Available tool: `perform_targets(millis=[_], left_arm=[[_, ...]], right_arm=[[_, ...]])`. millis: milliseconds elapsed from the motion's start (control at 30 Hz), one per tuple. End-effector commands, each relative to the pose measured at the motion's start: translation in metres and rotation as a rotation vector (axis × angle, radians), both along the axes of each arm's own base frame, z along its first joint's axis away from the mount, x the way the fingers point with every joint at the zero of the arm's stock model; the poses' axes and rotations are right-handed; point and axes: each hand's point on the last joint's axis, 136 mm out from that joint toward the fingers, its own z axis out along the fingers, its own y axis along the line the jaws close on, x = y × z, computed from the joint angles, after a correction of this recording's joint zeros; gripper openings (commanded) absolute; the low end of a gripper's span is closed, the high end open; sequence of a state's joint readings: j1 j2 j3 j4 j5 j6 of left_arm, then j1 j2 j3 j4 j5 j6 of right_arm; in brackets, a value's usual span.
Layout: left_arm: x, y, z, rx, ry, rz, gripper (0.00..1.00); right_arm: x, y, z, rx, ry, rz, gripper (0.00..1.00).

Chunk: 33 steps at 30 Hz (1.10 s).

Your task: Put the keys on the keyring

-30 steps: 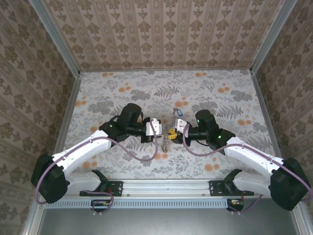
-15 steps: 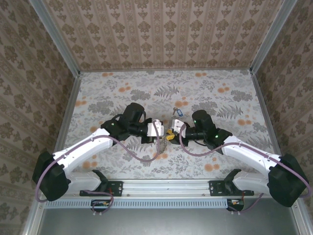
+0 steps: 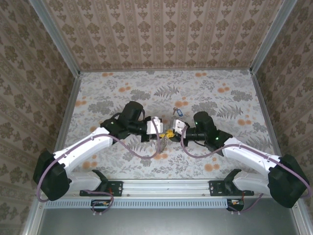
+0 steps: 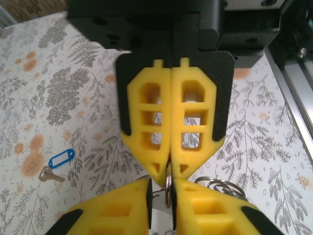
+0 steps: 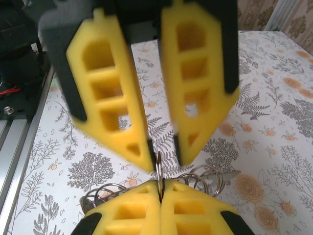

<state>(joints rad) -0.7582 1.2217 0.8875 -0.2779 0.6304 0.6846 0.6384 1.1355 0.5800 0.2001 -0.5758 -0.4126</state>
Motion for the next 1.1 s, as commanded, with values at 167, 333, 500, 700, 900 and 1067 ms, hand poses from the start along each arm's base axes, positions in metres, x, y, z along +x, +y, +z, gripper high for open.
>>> perform_targets(millis=[167, 333, 500, 700, 900, 1067], left_arm=[[-0.012, 0.017, 0.02, -0.153, 0.082, -0.019, 0.26], [-0.012, 0.009, 0.034, -0.225, 0.085, -0.052, 0.27], [-0.013, 0.008, 0.037, -0.239, 0.072, -0.064, 0.28], [-0.017, 0.006, 0.04, -0.255, 0.074, -0.091, 0.25], [-0.019, 0.009, 0.033, -0.219, 0.073, -0.095, 0.18], [-0.021, 0.012, 0.026, -0.194, 0.088, -0.095, 0.2]], right_arm=[[-0.008, 0.001, 0.045, 0.248, -0.128, 0.022, 0.0], [-0.011, 0.007, 0.054, 0.31, -0.124, 0.066, 0.0], [-0.012, 0.012, 0.058, 0.327, -0.119, 0.098, 0.0], [-0.009, 0.013, 0.058, 0.324, -0.119, 0.094, 0.0], [-0.009, 0.012, 0.061, 0.332, -0.13, 0.088, 0.0], [-0.011, 0.011, 0.062, 0.335, -0.131, 0.091, 0.0]])
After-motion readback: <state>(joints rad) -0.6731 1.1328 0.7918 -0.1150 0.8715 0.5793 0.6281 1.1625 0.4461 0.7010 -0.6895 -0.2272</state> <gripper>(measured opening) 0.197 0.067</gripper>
